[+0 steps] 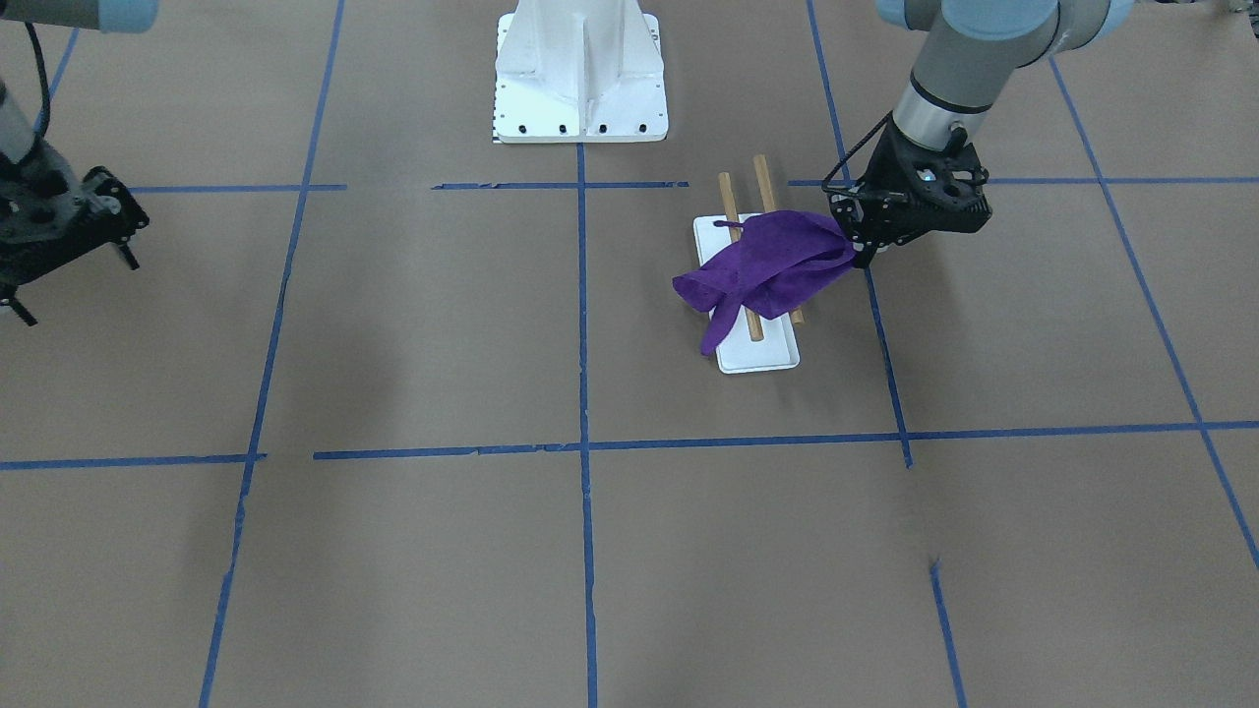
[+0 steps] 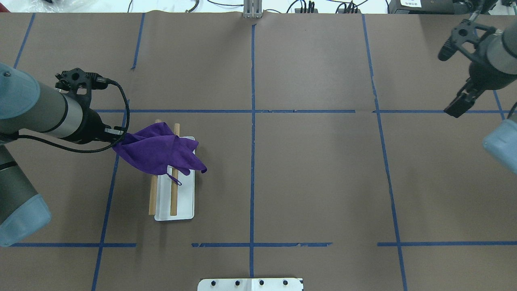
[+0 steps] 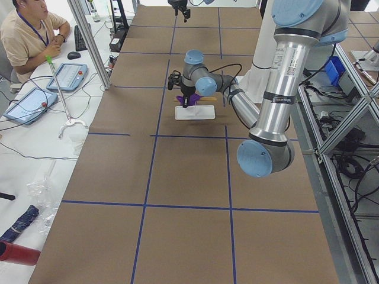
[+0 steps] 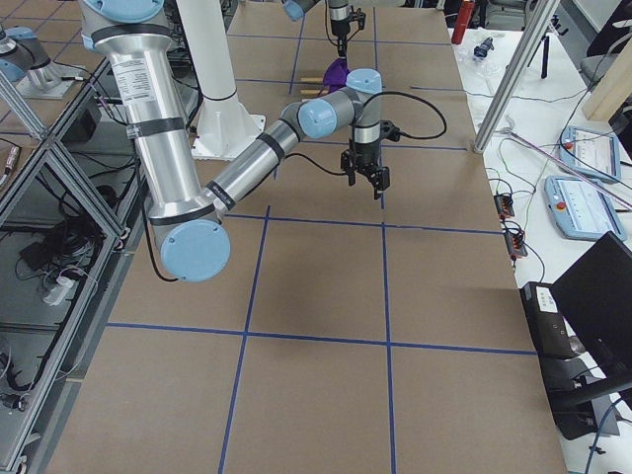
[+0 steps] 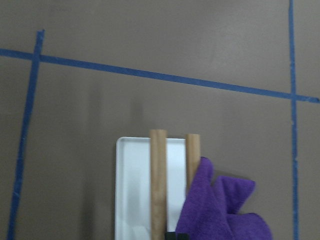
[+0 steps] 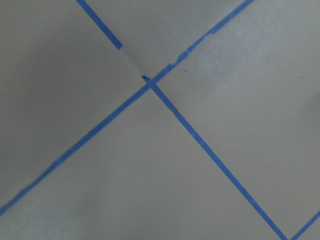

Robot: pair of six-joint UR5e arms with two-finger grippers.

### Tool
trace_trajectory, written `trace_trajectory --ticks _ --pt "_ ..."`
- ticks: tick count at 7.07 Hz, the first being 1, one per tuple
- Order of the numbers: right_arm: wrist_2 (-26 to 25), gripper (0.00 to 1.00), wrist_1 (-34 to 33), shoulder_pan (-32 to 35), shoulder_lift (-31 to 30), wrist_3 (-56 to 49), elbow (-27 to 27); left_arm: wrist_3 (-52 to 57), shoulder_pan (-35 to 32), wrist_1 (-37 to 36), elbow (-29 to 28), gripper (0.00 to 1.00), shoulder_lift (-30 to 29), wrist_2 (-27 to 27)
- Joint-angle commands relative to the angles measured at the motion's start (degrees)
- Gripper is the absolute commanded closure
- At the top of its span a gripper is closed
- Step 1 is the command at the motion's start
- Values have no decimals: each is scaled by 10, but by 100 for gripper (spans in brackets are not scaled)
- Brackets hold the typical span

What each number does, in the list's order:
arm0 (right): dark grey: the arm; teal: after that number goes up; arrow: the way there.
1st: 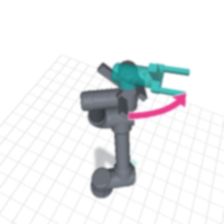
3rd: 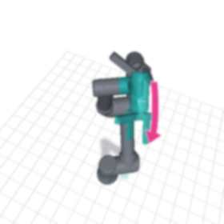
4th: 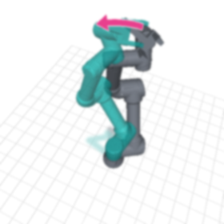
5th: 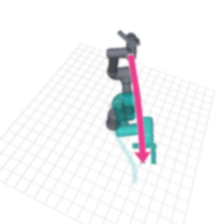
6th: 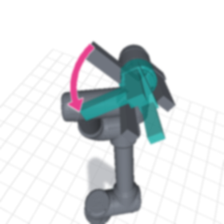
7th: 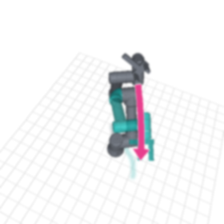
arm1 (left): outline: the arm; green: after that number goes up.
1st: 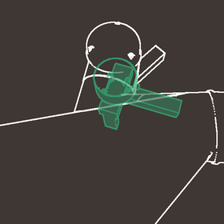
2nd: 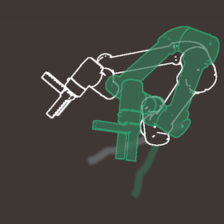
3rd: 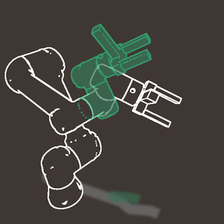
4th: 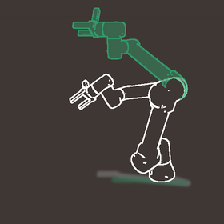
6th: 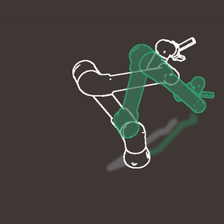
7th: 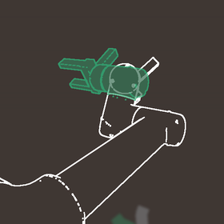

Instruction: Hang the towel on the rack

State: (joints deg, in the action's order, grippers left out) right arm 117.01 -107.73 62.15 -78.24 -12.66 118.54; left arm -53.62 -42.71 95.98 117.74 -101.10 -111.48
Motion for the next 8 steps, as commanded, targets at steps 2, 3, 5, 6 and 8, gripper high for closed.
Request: trace_trajectory --ticks 2,3,5,6,8 --pt "23 0 2 58 -38 -61 -14 53 -11 28 -32 1 6 0" --pt "23 0 2 74 -66 -55 -15 61 -14 29 -31 0 6 0" --pt "30 0 2 164 -114 -55 -30 236 -108 22 -30 0 16 -8" --pt "29 0 2 196 -114 -61 -77 276 -166 12 -32 0 24 -49" --pt "117 0 2 231 -136 -32 -117 287 -272 -42 -72 0 46 -201"
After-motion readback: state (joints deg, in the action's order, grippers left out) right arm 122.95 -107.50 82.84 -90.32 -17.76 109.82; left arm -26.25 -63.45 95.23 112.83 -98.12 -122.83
